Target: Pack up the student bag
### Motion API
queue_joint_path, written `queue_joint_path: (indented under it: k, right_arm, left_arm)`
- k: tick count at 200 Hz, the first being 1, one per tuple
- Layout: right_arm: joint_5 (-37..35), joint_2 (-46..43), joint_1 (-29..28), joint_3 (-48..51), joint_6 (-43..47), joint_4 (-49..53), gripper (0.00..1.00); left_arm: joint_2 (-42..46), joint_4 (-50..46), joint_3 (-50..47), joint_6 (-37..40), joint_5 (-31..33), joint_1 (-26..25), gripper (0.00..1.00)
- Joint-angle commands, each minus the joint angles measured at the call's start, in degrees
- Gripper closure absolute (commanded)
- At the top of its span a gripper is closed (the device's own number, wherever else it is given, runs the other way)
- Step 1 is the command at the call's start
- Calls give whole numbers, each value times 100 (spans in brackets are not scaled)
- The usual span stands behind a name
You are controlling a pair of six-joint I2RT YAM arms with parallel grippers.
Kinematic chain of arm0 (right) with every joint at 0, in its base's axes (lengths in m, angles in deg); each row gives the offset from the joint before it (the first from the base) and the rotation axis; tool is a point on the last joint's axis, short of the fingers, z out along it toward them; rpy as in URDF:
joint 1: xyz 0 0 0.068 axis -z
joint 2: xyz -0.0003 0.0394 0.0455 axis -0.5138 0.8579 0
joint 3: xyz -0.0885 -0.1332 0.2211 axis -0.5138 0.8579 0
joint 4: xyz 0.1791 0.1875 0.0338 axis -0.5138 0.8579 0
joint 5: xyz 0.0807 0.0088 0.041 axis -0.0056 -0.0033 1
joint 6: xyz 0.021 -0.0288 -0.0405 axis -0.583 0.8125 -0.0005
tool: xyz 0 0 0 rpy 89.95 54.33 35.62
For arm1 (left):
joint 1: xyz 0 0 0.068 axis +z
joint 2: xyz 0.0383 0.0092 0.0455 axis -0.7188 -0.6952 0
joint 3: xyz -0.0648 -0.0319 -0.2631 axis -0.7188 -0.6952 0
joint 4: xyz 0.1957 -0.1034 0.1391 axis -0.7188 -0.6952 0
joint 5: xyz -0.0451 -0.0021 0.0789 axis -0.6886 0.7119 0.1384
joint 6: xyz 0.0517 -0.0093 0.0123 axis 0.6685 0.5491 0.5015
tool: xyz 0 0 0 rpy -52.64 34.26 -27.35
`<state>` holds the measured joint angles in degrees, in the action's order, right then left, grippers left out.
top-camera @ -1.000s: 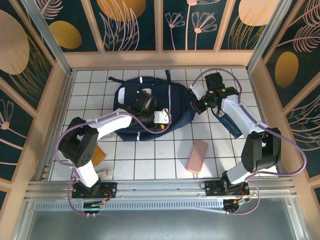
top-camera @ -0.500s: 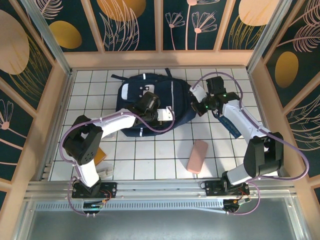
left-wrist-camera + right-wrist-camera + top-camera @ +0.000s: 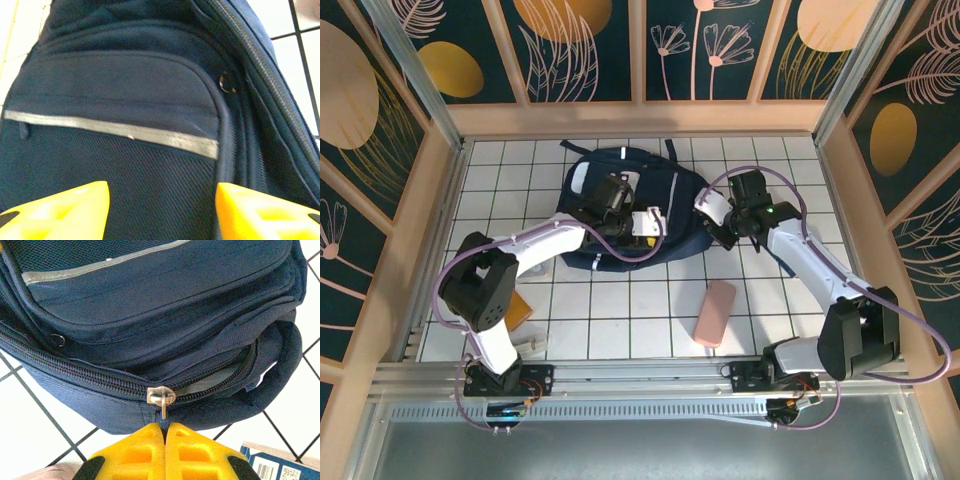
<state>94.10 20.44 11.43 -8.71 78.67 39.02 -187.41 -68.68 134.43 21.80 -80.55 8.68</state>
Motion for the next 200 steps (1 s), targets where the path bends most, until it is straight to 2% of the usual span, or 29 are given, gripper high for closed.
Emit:
queue_joint_path:
  k: [1,31,51,70,104,129,159,176,190,200]
  right_arm:
    - [25,-114,44,-265,206,-26,100]
    - [83,-57,45,-352,139,-32,100]
    - [99,-40,42,-339,140,-35,100]
    - [109,-50,45,-331,120,-47,100]
    - [109,-67,48,-296,136,-61,100]
    - [130,-87,42,-272,134,-40,100]
    - [212,-136,12,-282,99,-68,100]
    - [247,-151,6,-272,91,-89,100]
    - [263,-162,-15,-264,87,-86,100]
    - [267,-187,-25,-242,92,-84,100]
  left_arm:
    - [-308,-440,455,590,-318,25,38]
    - [-307,-291,160,526,-339,17,36]
    - [-288,-544,199,485,-525,1,36]
    - [-237,-502,130,418,-625,-19,30]
    - [-352,-648,295,277,-877,-97,29]
    - [-382,-590,253,253,-602,-121,29]
    - [-559,-257,257,196,-101,-153,34]
    - [-718,10,319,153,255,-344,37]
    - [-821,125,465,15,212,-428,53]
    - [-882,173,580,-115,77,-425,61]
